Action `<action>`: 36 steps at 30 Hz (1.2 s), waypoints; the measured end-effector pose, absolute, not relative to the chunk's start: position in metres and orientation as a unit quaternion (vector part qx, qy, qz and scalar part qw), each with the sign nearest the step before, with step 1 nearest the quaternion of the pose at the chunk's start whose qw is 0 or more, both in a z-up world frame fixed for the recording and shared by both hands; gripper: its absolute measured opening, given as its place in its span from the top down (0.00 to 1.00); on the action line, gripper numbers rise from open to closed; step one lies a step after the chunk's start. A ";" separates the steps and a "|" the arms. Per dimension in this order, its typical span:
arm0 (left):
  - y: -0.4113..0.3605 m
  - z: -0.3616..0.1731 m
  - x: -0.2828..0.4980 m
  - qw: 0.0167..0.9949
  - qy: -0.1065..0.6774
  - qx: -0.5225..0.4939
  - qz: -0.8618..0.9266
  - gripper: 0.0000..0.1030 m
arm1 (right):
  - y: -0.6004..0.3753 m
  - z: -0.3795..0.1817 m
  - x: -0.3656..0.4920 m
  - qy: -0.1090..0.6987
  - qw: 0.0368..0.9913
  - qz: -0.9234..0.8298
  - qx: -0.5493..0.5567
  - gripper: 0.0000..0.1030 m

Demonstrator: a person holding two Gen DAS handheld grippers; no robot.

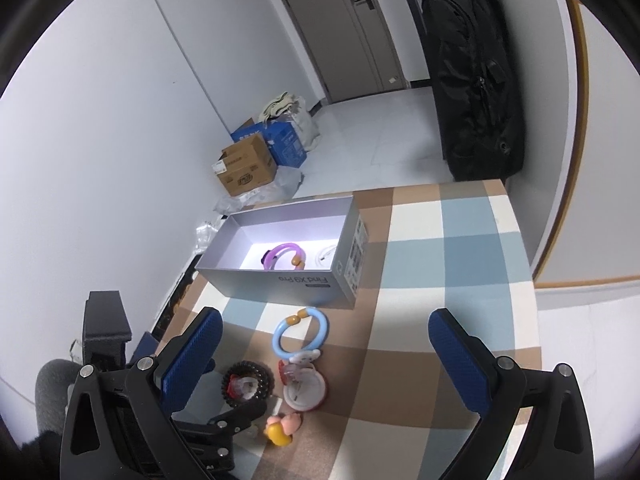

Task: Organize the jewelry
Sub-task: 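Raise both grippers from the box and move the left toward the black bead bracelet, then grasp the black bead bracelet with the left gripper while the right grasps the pink-yellow figurine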

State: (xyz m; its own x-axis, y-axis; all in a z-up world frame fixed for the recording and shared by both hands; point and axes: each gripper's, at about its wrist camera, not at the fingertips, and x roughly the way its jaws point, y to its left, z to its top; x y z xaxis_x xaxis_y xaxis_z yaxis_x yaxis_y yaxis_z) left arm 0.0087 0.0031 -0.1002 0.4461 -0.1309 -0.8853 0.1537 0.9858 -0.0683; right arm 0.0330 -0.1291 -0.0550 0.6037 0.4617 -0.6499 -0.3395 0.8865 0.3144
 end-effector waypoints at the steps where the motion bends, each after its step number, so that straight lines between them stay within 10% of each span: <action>1: 0.002 -0.100 0.008 0.851 0.518 0.018 -0.082 0.22 | -0.128 -0.055 0.033 0.384 0.892 0.225 0.078 0.00; 10: 0.000 -0.104 0.010 0.849 0.518 0.026 -0.106 0.56 | -0.126 -0.055 0.032 0.384 0.892 0.227 0.075 0.00; 36: 0.045 -0.057 0.019 0.876 0.443 -0.155 -0.115 0.57 | -0.126 -0.078 0.024 0.440 0.865 0.231 0.073 0.00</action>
